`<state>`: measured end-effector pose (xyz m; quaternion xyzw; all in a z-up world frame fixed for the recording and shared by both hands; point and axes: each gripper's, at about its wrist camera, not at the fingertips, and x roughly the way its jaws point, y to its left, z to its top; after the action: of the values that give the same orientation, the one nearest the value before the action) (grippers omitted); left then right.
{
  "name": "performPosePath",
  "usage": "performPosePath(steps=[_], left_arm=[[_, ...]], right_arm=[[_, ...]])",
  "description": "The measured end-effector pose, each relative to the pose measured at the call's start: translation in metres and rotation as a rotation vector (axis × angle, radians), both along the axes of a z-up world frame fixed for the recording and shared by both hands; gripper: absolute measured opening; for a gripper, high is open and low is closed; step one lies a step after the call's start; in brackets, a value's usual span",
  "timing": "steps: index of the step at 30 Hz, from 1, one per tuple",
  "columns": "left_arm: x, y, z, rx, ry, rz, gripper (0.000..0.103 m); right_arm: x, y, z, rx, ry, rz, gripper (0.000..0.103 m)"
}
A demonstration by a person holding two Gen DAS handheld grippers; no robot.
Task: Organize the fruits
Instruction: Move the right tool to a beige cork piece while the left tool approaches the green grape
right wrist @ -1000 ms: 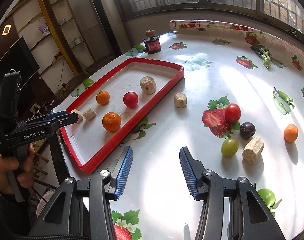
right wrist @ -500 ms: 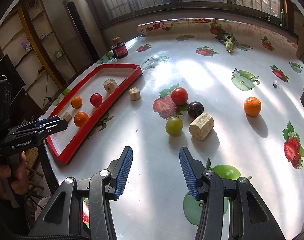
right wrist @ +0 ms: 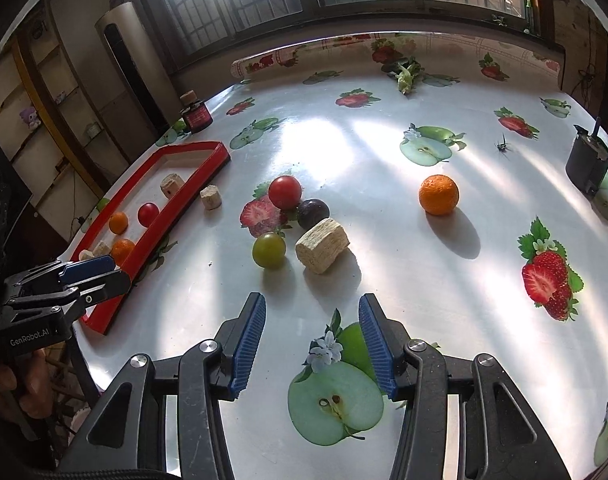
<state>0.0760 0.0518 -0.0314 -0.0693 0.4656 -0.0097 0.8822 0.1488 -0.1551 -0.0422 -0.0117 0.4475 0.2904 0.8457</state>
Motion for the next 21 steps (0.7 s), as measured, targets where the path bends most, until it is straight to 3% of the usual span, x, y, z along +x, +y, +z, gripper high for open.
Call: performPosePath(steps=[14, 21], left_arm=[[0.047, -0.037, -0.024, -0.031, 0.061, -0.097, 0.050], [0.076, -0.055, -0.033, -0.046, 0.079, -0.144, 0.050]], right_arm=[[0.050, 0.029, -0.023, -0.016, 0.027, 0.025, 0.048], [0.063, 0.016, -0.027, 0.019, 0.030, 0.004, 0.042]])
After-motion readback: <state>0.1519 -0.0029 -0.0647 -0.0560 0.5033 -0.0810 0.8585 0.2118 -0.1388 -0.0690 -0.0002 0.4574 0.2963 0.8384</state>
